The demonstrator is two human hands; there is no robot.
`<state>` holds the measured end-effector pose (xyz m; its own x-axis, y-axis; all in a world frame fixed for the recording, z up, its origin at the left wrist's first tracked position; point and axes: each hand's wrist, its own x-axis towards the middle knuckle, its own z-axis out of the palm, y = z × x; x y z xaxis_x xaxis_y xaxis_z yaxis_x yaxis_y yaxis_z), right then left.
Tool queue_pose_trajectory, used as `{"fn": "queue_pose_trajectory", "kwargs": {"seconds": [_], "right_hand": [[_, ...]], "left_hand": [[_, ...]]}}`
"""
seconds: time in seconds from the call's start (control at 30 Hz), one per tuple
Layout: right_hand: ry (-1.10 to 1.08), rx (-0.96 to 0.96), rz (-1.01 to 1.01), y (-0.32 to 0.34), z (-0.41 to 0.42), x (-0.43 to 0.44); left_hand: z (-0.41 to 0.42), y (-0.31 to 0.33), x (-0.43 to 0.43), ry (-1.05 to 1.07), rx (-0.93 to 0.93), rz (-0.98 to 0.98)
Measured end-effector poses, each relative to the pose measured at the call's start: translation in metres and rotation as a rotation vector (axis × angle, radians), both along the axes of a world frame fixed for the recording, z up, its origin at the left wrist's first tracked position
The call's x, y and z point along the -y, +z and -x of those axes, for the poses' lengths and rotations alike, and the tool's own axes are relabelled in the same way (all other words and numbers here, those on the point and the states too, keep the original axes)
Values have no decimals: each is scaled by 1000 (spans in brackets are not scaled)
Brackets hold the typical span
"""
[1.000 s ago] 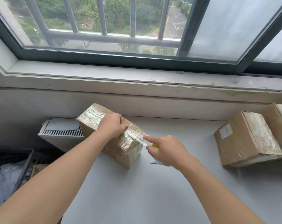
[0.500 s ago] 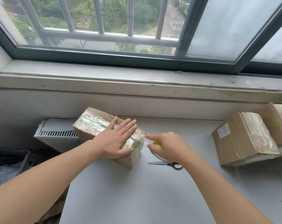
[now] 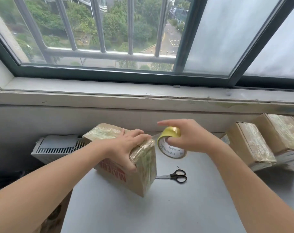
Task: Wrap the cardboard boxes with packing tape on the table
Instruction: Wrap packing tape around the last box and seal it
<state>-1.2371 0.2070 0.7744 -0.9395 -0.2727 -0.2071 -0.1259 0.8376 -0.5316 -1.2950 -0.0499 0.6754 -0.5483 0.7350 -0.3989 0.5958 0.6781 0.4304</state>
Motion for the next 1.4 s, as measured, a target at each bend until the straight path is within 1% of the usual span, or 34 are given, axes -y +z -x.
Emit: {"fn": "queue_pose_trajectory", "kwargs": {"seconds": [0.1,0.17,0.3,0.4,0.47,0.57,0.63,0.7,0.83,0.97,1.07,1.23,1.3,1.4], "right_hand": [[-80,-104,193,41,13,5],[-78,-113,249,52,27,22],[-162,-63,284,66,59,60],[-148,-43,250,78,76,82],[-132,-48,218,82,84,95],[-124,-65,180,87,92,108],[-130,-99,184,91,99,114],[-134,-133,188,93,104,120],[-94,-92,121,77,109,130],[-152,-69,125,57,120,133],[-168,-89,131,54,127,133],[-193,-67,100,48,138,130],[-203,-50,104,44,142,128],[-182,-18,67,35,144,129]], "left_hand": [[14,27,10,86,235,-113],[18,34,10,142,330,-159],[17,39,3,242,323,-219],[20,39,2,337,226,-248],[21,36,4,394,222,-299],[24,34,11,460,268,-402],[27,36,18,512,367,-542],[32,36,25,554,435,-631],[42,25,29,579,386,-528],[44,11,23,644,296,-489],[41,6,15,561,248,-446],[49,-3,9,711,218,-553],[52,-5,15,716,257,-587],[53,-15,25,687,306,-566]]}}
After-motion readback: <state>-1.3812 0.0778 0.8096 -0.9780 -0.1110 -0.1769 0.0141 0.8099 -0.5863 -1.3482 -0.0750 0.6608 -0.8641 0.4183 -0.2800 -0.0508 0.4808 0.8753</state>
